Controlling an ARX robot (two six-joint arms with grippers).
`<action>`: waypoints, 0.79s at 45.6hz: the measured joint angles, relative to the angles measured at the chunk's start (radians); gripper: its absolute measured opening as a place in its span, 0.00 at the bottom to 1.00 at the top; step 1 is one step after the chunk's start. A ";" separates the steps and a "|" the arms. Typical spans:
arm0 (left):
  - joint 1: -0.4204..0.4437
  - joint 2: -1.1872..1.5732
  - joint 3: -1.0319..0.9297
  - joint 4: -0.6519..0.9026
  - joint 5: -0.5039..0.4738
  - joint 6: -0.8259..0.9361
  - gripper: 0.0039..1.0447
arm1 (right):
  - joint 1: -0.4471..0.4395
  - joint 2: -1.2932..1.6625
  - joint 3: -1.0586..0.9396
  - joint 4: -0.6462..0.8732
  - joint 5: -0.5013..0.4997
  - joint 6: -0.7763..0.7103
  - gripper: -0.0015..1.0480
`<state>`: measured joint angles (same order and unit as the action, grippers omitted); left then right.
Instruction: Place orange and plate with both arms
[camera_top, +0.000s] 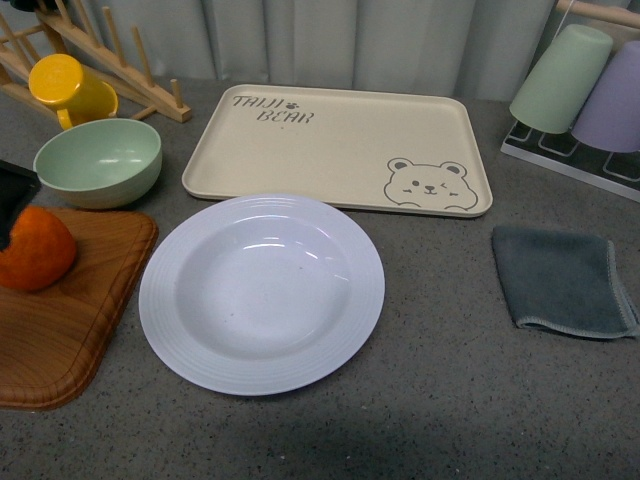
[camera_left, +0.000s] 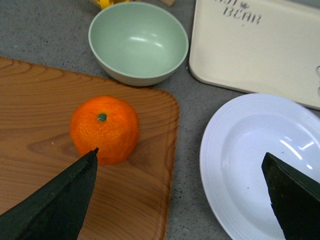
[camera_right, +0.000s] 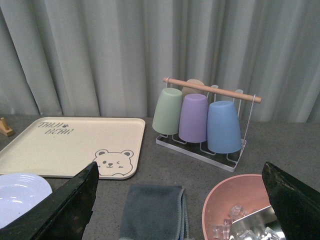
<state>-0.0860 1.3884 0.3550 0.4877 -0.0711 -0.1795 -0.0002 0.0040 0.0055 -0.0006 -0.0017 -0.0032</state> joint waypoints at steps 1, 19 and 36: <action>0.000 0.030 0.010 0.004 0.000 0.005 0.94 | 0.000 0.000 0.000 0.000 0.000 0.000 0.91; 0.057 0.284 0.112 0.037 -0.040 0.068 0.94 | 0.000 0.000 0.000 0.000 0.000 0.000 0.91; 0.112 0.407 0.206 0.045 -0.058 0.098 0.94 | 0.000 0.000 0.000 0.000 0.000 0.000 0.91</action>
<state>0.0261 1.7950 0.5606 0.5327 -0.1287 -0.0811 -0.0002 0.0040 0.0055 -0.0006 -0.0017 -0.0029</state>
